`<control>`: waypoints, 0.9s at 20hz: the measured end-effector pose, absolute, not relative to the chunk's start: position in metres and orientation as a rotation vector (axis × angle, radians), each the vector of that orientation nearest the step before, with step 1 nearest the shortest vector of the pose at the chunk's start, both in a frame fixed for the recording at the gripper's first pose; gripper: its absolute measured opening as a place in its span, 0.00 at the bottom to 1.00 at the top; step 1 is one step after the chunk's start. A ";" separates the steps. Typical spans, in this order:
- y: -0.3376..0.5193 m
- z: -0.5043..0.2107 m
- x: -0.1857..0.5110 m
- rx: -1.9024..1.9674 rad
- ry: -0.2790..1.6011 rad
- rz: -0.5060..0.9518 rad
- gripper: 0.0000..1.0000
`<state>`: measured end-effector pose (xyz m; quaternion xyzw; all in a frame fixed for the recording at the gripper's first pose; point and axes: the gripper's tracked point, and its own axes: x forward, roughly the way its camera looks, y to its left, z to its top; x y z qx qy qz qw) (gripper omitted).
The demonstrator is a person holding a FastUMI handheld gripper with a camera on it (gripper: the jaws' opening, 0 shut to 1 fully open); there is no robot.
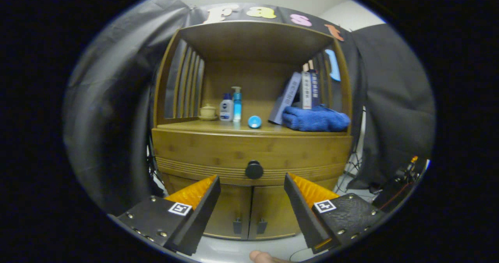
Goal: Pull open the drawer, take out the items inside it, and place them on the countertop above the cabinet.
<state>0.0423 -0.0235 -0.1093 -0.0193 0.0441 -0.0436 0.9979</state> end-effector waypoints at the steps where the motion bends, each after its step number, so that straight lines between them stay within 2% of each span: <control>1: -0.032 -0.108 0.030 -0.038 0.113 -0.119 0.98; 8: -0.006 -0.010 -0.011 -0.009 0.111 0.034 0.99; 13: -0.014 0.057 -0.043 -0.026 0.105 0.026 0.99; 18: -0.018 0.071 -0.060 -0.014 0.114 0.054 0.99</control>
